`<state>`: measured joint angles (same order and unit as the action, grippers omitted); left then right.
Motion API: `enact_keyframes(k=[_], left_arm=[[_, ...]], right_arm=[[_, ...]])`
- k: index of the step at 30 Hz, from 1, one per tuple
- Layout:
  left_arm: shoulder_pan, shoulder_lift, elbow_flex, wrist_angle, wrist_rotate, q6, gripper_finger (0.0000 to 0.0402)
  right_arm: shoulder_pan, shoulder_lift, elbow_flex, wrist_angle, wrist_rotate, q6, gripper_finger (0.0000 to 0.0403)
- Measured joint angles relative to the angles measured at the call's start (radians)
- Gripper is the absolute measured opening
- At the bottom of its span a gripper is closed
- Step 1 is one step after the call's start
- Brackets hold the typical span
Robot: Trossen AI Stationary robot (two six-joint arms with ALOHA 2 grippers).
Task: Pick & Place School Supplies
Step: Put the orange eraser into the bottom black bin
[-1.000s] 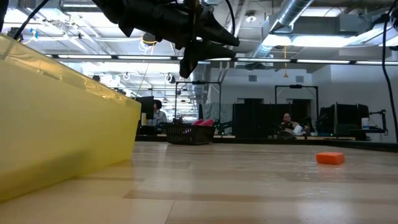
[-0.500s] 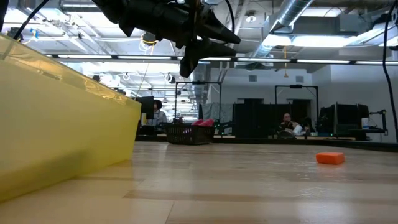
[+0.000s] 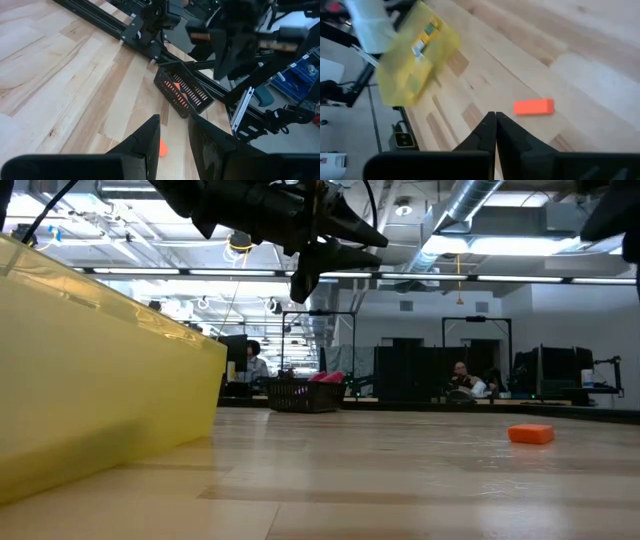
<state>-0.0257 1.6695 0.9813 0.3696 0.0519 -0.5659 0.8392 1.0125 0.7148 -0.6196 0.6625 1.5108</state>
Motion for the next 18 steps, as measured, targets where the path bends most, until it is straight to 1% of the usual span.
enact_keyframes(k=[3,7,11,15,18], left_arm=[[-0.001,0.000,0.000,0.001,0.000,0.000,0.0095],[-0.002,0.000,0.000,0.007,0.000,0.000,0.0095],[-0.002,0.000,0.000,0.008,0.000,0.001,0.0095],[-0.002,0.000,0.000,0.009,0.000,0.003,0.0095],[-0.002,0.000,0.000,0.014,0.000,0.003,0.0095]], right_arm=[[-0.056,0.038,-0.018,0.049,-0.093,-0.033,0.0001],[-0.122,0.101,-0.026,0.127,-0.151,-0.084,0.0000],[-0.205,0.155,-0.027,0.230,-0.243,-0.174,0.0000],[-0.298,0.220,-0.028,0.335,-0.380,-0.266,0.0000],[-0.360,0.263,-0.028,0.371,-0.468,-0.301,0.0000]])
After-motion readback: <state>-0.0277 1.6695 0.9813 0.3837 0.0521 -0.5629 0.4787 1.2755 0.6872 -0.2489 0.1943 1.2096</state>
